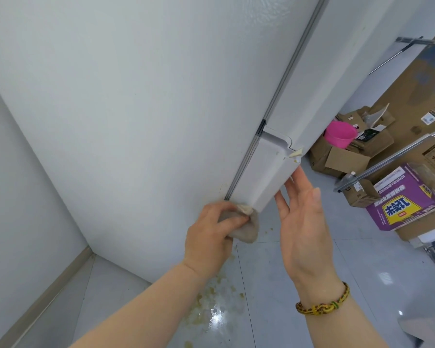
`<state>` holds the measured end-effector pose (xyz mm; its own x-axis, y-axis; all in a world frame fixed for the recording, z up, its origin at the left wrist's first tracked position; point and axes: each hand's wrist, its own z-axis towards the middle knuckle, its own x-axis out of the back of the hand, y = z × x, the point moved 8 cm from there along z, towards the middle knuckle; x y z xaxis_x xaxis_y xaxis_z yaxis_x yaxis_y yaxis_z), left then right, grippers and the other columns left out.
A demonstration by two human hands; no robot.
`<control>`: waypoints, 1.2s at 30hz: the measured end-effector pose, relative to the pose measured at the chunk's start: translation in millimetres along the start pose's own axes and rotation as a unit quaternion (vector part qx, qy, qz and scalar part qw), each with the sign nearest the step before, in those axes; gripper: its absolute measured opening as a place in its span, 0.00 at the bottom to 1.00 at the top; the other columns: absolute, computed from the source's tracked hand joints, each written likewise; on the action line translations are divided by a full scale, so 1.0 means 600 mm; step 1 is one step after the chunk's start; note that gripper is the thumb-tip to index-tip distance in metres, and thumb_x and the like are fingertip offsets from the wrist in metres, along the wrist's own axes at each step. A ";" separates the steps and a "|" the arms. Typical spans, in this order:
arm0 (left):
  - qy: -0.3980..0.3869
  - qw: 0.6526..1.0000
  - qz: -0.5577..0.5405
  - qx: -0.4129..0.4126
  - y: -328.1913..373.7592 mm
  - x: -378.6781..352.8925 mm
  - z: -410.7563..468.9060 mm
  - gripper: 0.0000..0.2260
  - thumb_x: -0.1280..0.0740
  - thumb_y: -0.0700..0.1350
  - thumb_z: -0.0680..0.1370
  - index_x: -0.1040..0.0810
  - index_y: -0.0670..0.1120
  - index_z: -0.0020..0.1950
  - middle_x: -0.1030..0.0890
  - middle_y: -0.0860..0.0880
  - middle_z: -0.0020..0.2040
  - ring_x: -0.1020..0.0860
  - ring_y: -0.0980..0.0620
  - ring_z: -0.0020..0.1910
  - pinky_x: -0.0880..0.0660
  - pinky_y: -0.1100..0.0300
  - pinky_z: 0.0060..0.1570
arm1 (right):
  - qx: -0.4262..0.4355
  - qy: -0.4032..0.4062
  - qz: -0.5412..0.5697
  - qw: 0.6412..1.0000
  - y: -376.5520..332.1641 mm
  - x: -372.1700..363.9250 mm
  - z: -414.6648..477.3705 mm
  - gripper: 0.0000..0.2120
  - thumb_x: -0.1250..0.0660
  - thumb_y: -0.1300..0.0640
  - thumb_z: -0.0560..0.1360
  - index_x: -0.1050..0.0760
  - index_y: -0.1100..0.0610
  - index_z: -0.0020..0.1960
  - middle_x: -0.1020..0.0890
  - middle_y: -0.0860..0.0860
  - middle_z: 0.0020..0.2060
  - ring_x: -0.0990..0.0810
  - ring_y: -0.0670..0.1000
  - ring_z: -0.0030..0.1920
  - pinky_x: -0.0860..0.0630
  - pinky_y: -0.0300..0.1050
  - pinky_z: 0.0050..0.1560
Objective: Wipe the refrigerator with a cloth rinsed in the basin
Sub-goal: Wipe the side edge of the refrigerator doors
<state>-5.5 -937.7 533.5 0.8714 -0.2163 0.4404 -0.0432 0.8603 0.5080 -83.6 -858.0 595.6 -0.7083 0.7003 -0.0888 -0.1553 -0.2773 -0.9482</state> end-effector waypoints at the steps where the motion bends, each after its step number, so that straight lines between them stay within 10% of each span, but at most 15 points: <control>1: 0.018 0.997 -0.046 0.062 -0.007 0.015 0.014 0.21 0.45 0.42 0.64 0.25 0.57 0.51 0.29 0.56 0.51 0.30 0.66 0.50 0.27 0.70 0.41 | 0.003 -0.001 -0.002 1.000 -0.001 0.000 0.000 0.37 0.40 0.27 0.64 0.35 0.47 0.66 0.31 0.43 0.68 0.33 0.41 0.68 0.35 0.36 0.68; 4: 0.092 0.973 -0.132 0.166 -0.012 0.041 0.058 0.18 0.39 0.41 0.66 0.20 0.50 0.53 0.29 0.62 0.47 0.30 0.72 0.48 0.36 0.81 0.49 | 0.007 -0.005 -0.008 1.000 -0.001 -0.001 0.001 0.36 0.40 0.28 0.65 0.35 0.47 0.66 0.30 0.43 0.68 0.33 0.41 0.68 0.36 0.38 0.69; 12: 0.024 0.981 -0.068 0.178 -0.030 -0.027 -0.034 0.16 0.40 0.48 0.68 0.30 0.52 0.56 0.33 0.53 0.52 0.30 0.58 0.46 0.28 0.68 0.37 | 0.023 -0.006 -0.025 0.999 0.003 0.000 -0.002 0.34 0.40 0.29 0.66 0.38 0.44 0.67 0.34 0.43 0.70 0.36 0.40 0.69 0.36 0.37 0.69; 18: -0.062 0.948 -0.140 0.279 -0.029 -0.021 -0.014 0.33 0.45 0.65 0.63 0.21 0.46 0.58 0.34 0.65 0.46 0.34 0.66 0.45 0.41 0.84 0.45 | 0.034 0.006 -0.024 0.999 0.005 -0.003 -0.004 0.31 0.41 0.31 0.69 0.39 0.44 0.67 0.32 0.38 0.67 0.33 0.38 0.68 0.32 0.31 0.61; 24: -0.023 0.925 -0.220 0.310 -0.036 -0.013 -0.007 0.10 0.30 0.48 0.71 0.24 0.53 0.51 0.27 0.65 0.44 0.29 0.73 0.43 0.34 0.80 0.45 | 0.078 0.020 -0.105 0.991 0.015 0.026 -0.007 0.17 0.44 0.42 0.76 0.33 0.41 0.64 0.28 0.38 0.65 0.33 0.41 0.68 0.35 0.35 0.67; 36: 0.119 0.916 -0.320 0.211 -0.068 -0.027 -0.051 0.11 0.31 0.40 0.70 0.30 0.55 0.39 0.22 0.68 0.34 0.25 0.69 0.34 0.32 0.77 0.32 | 0.190 -0.031 -0.181 0.965 0.229 0.049 -0.053 0.20 0.45 0.44 0.75 0.39 0.27 0.64 0.38 0.29 0.68 0.41 0.36 0.71 0.42 0.31 0.69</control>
<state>-3.1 -955.1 483.3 0.8639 -0.4638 -0.1965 0.3731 0.3270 0.8683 -103.8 -854.6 453.3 -0.5986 0.7589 0.2566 -0.6323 -0.2510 -0.7330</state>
